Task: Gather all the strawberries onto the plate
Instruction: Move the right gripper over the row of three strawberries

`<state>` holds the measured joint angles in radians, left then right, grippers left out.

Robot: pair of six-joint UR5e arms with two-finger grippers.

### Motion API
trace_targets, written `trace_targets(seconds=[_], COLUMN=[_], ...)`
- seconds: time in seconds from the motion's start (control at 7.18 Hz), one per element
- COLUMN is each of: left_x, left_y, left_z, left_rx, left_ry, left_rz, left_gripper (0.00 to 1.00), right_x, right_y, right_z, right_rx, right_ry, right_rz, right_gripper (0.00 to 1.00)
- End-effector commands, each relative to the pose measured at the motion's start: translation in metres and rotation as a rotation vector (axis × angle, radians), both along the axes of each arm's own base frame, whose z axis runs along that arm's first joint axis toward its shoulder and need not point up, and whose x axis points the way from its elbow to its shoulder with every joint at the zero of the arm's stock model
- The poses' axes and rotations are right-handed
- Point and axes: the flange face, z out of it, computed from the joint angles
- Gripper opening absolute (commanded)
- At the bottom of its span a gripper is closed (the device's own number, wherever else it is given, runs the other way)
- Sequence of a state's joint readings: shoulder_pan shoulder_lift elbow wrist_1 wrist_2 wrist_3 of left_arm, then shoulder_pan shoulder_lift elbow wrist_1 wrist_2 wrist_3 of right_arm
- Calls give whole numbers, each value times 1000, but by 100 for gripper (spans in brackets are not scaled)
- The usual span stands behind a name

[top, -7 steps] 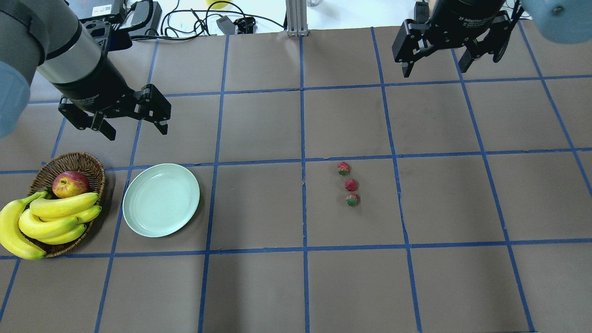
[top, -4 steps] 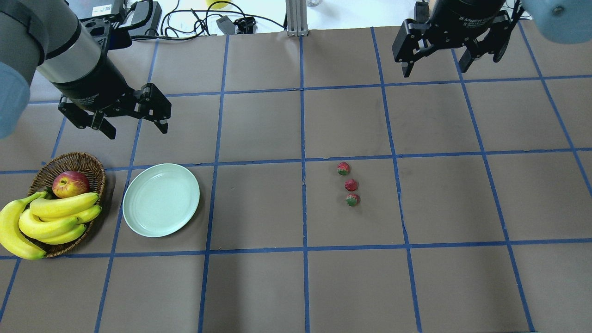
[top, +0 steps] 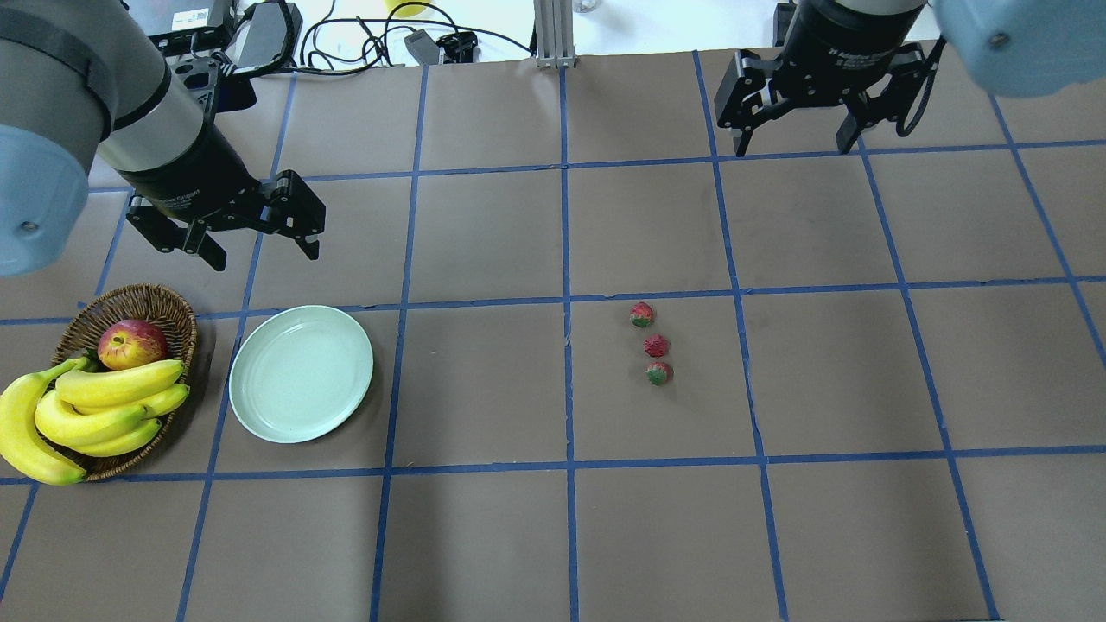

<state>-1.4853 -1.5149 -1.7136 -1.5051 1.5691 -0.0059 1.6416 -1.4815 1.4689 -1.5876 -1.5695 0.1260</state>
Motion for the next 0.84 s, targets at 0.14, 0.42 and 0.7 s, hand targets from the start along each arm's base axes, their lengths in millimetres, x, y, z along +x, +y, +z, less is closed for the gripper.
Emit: trace_targets(seconds=[0.14,0.42,0.7], left_x=[-4,-4,-4], left_y=[12,13,15], left_z=[7,10,10], left_rx=[33,26,26], left_ry=[-4,-10,-12], left_rz=[-6,-7,-9], left_gripper=[100,100,100], right_x=[62,90,88], right_y=[-38,-46,-24], right_z=[-137,-221,-285], right_rx=[43,59,43], right_ry=[-11,-28,-20], right_rz=[-72,-64,-61], right_gripper=[100,100,100])
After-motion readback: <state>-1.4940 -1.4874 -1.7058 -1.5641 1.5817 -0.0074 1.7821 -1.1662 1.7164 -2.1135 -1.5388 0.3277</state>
